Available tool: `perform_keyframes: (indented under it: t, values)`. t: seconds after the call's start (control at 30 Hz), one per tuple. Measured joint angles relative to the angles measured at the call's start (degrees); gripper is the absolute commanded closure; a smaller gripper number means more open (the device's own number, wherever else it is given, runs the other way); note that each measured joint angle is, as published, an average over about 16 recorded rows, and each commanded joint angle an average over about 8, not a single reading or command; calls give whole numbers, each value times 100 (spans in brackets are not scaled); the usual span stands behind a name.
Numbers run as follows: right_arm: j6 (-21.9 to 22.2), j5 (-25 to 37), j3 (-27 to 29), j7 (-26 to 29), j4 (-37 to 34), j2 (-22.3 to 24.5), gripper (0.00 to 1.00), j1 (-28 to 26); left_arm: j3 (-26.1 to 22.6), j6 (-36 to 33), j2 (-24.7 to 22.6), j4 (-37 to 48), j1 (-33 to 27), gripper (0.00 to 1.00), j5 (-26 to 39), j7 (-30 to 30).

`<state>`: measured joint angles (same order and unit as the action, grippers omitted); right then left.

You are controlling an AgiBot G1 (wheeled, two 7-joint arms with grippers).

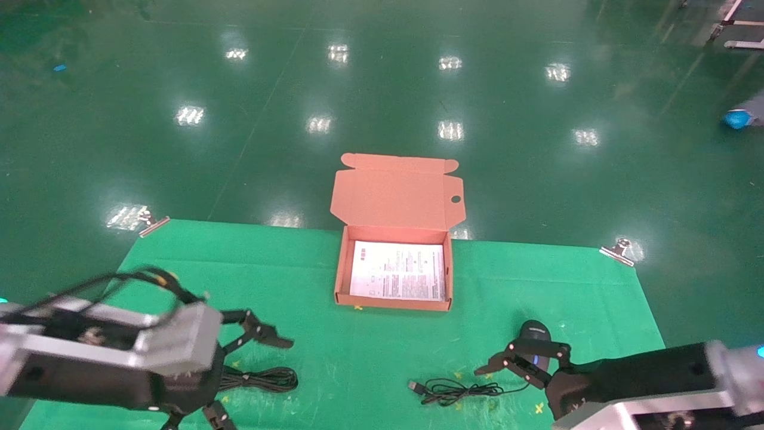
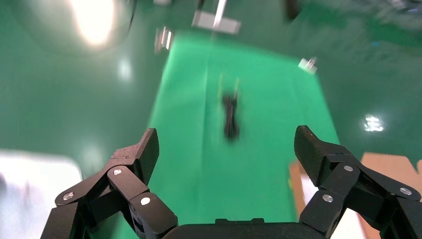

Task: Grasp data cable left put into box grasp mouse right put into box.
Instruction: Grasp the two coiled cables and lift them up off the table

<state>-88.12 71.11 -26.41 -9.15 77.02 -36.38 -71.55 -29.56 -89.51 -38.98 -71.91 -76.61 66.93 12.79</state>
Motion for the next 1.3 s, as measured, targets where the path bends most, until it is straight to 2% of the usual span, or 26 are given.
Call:
perform_keyframes:
  t: [0.17,0.3,0.43,0.6,0.9,1.3]
  values:
    - [165,1280,-540,-861,35,-258,0,-332,-759,-40,-322,215,-528,0,1165,-63]
    - [453,2183,-908,-1317,27,-500,0,-426,-1330,52,-611,421,-829,0,2092,-158]
    - [811,2926,-1173,-1498,-22,-753,0,-370,-1767,253,-905,695,-983,0,2865,-242]
    - [1259,3595,-1378,-1418,-217,-1080,0,-220,-2063,648,-1235,1140,-981,0,3533,-308]
    - [1966,4280,-1565,-1130,-1078,-1735,0,-57,-2109,1523,-1664,2196,-739,0,3889,-384]
    - [2501,4555,-1661,-1213,-2479,-2471,0,-191,-2023,2227,-2068,3444,-585,0,3849,-739]
